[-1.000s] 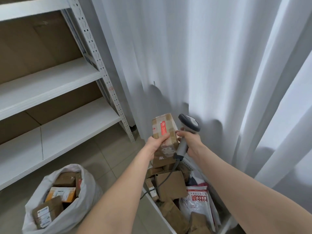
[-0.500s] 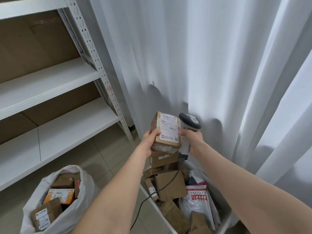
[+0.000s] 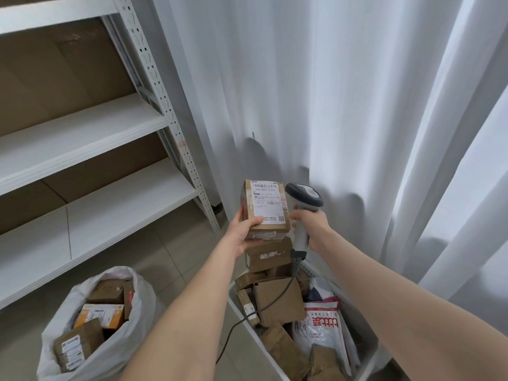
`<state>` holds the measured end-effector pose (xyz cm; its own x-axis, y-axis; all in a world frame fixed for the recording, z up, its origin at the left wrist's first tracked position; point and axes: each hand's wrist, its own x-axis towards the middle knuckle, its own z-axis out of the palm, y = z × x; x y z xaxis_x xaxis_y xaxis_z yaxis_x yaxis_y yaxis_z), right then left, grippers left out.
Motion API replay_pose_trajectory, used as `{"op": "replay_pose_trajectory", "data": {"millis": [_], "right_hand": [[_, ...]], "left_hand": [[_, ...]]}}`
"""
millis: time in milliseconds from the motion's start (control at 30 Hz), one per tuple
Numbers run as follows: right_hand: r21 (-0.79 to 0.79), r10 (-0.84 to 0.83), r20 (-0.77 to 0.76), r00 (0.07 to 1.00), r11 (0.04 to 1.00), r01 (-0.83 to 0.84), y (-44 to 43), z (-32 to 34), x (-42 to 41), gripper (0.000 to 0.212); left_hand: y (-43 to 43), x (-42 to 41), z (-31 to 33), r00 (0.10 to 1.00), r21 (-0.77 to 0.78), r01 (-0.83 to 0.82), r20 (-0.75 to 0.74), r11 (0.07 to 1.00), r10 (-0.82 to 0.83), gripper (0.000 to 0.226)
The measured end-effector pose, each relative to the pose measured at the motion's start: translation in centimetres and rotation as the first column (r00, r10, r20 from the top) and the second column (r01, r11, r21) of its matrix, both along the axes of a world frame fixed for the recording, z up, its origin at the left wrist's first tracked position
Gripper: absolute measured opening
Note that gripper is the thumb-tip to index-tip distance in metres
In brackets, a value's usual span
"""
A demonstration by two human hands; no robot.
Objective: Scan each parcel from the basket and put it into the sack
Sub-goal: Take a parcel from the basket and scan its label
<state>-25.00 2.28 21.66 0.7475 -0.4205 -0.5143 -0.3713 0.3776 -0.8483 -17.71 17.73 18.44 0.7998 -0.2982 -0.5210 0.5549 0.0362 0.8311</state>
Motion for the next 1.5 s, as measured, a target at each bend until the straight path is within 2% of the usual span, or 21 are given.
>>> {"op": "replay_pose_trajectory", "data": {"millis": [167,367,1033,1500], "right_hand": [[-0.013,0.108,-0.017,0.994,0.994,-0.109,0.1,0.8,-0.6,0.003],[-0.015,0.175,-0.061,0.983,0.984,-0.177,-0.3,1.1,-1.2,0.007],[-0.020,0.243,-0.087,0.966,0.969,-0.245,-0.6,2.7,-1.5,0.012],[-0.027,0.273,-0.102,0.957,0.961,-0.277,-1.8,4.6,-3.0,0.006]], "left_hand": [[-0.1,0.0,-0.4,0.996,0.003,-0.085,0.033,0.996,0.085,0.076],[-0.1,0.3,0.0,0.990,0.021,-0.126,0.060,0.992,0.124,0.072],[-0.2,0.1,0.3,0.990,0.019,-0.132,0.054,0.991,0.130,0.071],[-0.7,-0.5,0.5,0.989,0.042,-0.146,0.045,0.988,0.144,0.067]]}}
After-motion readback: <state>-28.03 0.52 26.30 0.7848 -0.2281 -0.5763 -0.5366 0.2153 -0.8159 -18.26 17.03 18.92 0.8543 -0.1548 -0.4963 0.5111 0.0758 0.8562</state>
